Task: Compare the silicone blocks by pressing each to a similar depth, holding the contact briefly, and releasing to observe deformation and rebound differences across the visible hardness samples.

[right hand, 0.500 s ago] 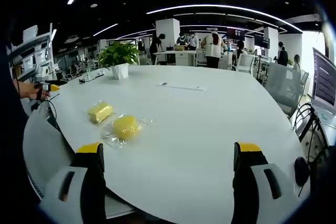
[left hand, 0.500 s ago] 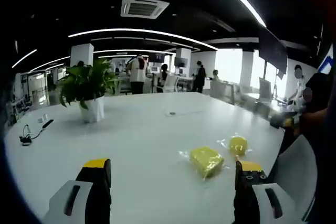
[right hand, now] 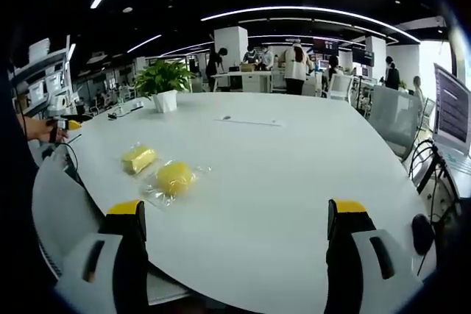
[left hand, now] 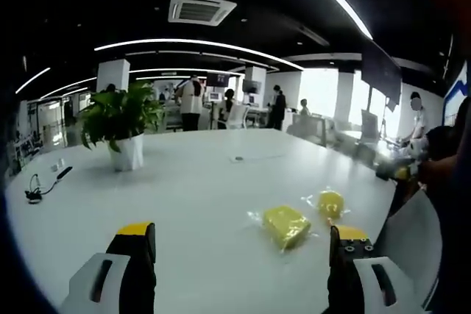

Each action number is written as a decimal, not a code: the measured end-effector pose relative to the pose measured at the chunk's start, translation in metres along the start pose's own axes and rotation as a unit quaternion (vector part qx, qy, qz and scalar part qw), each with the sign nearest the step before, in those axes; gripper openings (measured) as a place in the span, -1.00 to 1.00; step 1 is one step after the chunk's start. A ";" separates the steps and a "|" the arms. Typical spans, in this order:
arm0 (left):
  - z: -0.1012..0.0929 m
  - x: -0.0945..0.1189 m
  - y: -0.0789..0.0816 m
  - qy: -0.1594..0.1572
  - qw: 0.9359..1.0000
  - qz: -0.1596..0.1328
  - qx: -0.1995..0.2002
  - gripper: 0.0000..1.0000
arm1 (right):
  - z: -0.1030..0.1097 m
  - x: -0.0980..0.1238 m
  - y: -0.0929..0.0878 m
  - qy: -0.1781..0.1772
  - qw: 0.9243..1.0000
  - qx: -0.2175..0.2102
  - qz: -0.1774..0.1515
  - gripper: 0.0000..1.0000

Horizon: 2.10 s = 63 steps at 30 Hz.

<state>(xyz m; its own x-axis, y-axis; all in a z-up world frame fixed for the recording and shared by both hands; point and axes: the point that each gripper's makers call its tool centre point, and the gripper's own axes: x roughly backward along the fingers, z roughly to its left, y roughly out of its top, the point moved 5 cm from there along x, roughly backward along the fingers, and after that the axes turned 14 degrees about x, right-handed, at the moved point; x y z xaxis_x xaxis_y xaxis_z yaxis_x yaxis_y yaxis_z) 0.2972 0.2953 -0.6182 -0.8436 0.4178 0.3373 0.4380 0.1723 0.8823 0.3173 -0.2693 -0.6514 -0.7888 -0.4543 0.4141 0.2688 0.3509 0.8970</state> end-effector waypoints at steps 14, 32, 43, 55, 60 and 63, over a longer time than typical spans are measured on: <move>-0.012 -0.004 -0.009 -0.005 1.000 0.021 0.011 1.00 | 0.011 -0.009 -0.004 0.020 1.000 -0.001 -0.001 0.93; 0.008 -0.012 -0.011 -0.001 0.999 0.019 0.036 1.00 | 0.010 -0.008 -0.009 0.018 1.000 -0.012 0.004 0.93; 0.010 -0.020 -0.006 -0.008 0.999 0.023 0.032 1.00 | 0.008 -0.005 -0.008 0.014 1.000 -0.013 0.003 0.93; -0.003 -0.040 0.002 -0.024 0.997 0.033 0.073 1.00 | 0.012 -0.007 -0.010 0.020 1.000 -0.015 0.006 0.93; -0.014 -0.051 0.005 -0.029 0.992 0.037 0.118 1.00 | 0.014 -0.009 -0.010 0.022 1.000 -0.016 0.005 0.93; -0.019 -0.058 0.009 -0.033 0.990 0.042 0.131 1.00 | 0.017 -0.010 -0.011 0.026 1.000 -0.013 0.006 0.93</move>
<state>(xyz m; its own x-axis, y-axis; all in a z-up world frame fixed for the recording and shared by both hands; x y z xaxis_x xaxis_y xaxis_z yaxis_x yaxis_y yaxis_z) 0.3441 0.2554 -0.6238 -0.7827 0.4963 0.3755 0.5783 0.3572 0.7334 0.3134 -0.2548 -0.6677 -0.7553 -0.4925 0.4324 0.2936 0.3356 0.8951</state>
